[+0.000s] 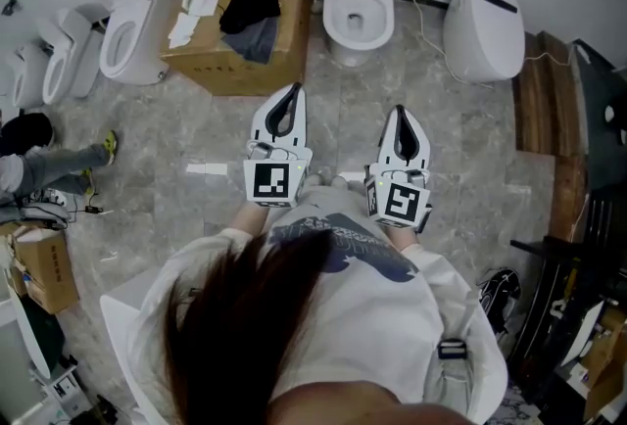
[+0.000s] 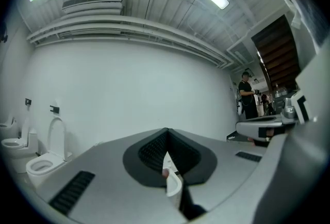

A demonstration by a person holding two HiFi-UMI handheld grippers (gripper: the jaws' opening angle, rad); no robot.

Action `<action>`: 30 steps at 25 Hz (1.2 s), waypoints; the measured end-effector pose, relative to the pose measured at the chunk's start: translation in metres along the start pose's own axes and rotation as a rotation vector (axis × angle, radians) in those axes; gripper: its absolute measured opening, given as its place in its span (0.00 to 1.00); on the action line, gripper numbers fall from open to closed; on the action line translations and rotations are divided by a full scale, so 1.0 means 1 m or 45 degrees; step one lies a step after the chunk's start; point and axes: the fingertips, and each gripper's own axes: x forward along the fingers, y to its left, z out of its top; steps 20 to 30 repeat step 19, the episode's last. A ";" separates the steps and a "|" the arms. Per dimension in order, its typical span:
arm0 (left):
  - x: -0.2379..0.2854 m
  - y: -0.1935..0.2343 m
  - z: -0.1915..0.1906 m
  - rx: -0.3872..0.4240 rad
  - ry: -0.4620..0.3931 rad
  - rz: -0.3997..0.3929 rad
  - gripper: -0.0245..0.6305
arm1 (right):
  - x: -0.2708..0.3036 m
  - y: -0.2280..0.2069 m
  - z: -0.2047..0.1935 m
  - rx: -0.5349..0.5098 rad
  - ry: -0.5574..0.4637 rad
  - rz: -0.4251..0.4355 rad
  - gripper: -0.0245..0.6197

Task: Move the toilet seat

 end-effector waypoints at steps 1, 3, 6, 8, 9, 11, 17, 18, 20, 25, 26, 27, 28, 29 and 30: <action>0.001 -0.001 0.001 0.004 -0.001 -0.001 0.03 | 0.000 0.000 0.000 -0.004 -0.002 0.002 0.05; 0.002 -0.001 0.002 0.005 -0.004 -0.002 0.03 | 0.000 -0.002 0.000 -0.011 -0.003 0.002 0.05; 0.004 -0.001 0.003 -0.002 -0.006 0.001 0.03 | 0.001 -0.005 0.000 -0.018 0.001 -0.001 0.05; 0.005 -0.001 0.003 -0.002 -0.001 -0.001 0.03 | 0.001 -0.005 0.000 -0.023 0.005 -0.003 0.05; 0.005 -0.002 0.003 -0.001 0.001 -0.002 0.03 | 0.002 -0.006 0.000 -0.025 0.007 -0.004 0.05; 0.006 -0.004 0.003 0.004 0.005 -0.006 0.03 | 0.001 -0.008 0.001 -0.026 0.009 -0.005 0.05; 0.009 -0.005 0.000 0.014 0.010 -0.008 0.03 | 0.003 -0.007 -0.001 -0.036 0.005 0.006 0.05; 0.010 -0.005 0.000 0.016 0.009 -0.008 0.03 | 0.003 -0.007 -0.001 -0.037 0.005 0.008 0.05; 0.010 -0.004 0.000 0.017 0.009 -0.009 0.03 | 0.004 -0.007 -0.001 -0.038 0.006 0.009 0.05; 0.010 -0.004 0.000 0.017 0.009 -0.009 0.03 | 0.004 -0.007 -0.001 -0.038 0.006 0.009 0.05; 0.010 -0.004 0.000 0.017 0.009 -0.009 0.03 | 0.004 -0.007 -0.001 -0.038 0.006 0.009 0.05; 0.010 -0.004 0.000 0.017 0.009 -0.009 0.03 | 0.004 -0.007 -0.001 -0.038 0.006 0.009 0.05; 0.010 -0.004 0.000 0.017 0.009 -0.009 0.03 | 0.004 -0.007 -0.001 -0.038 0.006 0.009 0.05; 0.010 -0.004 0.000 0.017 0.009 -0.009 0.03 | 0.004 -0.007 -0.001 -0.038 0.006 0.009 0.05; 0.010 -0.004 0.000 0.017 0.009 -0.009 0.03 | 0.004 -0.007 -0.001 -0.038 0.006 0.009 0.05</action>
